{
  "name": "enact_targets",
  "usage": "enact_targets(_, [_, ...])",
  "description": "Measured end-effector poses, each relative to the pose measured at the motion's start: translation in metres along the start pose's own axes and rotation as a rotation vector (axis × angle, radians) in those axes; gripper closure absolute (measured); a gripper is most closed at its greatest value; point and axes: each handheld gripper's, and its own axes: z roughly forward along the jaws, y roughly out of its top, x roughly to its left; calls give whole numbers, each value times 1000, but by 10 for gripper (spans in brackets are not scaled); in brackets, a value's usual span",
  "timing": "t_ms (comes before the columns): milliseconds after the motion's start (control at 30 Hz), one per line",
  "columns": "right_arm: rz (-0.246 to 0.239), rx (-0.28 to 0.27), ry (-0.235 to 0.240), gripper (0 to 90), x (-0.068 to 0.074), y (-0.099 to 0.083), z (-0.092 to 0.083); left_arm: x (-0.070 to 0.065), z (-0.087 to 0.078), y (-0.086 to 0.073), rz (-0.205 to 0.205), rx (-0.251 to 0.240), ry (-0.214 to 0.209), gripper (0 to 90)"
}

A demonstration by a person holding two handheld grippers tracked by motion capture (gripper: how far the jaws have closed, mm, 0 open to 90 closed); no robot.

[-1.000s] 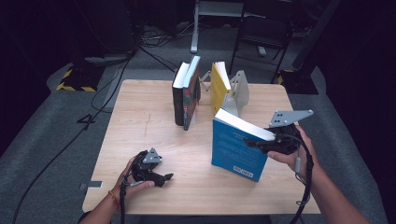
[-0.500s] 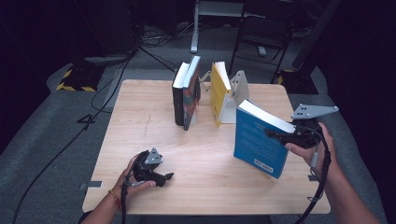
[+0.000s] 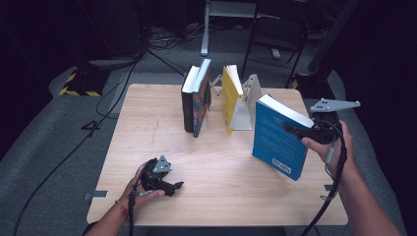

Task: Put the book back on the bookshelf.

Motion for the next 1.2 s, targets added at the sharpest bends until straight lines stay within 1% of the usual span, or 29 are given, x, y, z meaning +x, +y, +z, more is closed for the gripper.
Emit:
enact_targets(100, [22, -12, -17, 613, -5, 8, 8, 0, 0, 0, -2, 0, 2, 141])
enact_targets(200, [46, -20, -48, 613, -9, 16, 17, 0, 0, 0, -2, 1, 2, 141])
enact_targets(267, [51, -23, -62, 613, -11, 21, 24, 0, 0, 1, 3, 4, 2, 140])
enact_targets(500, [81, -40, -62, 613, -12, 38, 39, 0, 1, 1, 0, 0, 1, 141])
enact_targets(633, [85, -46, -78, 613, -11, 46, 47, 0, 1, 1, 1, 0, 2, 141])
enact_targets(767, [109, -53, -96, 612, -14, 54, 55, 0, 1, 1, 1, 2, 1, 141])
enact_targets(933, [111, -65, -117, 612, -18, 63, 60, 0, 1, 1, 1, 2, 1, 141])
enact_targets(1067, [111, -64, -121, 612, -19, 68, 64, 0, 1, 1, 1, 2, 1, 141])
enact_targets(1133, [115, -64, -125, 612, -20, 71, 68, 0, 1, 1, 1, 2, 1, 141])
enact_targets(1200, [129, -76, -138, 612, -20, 73, 71, 0, 1, 1, 1, 2, 1, 141])
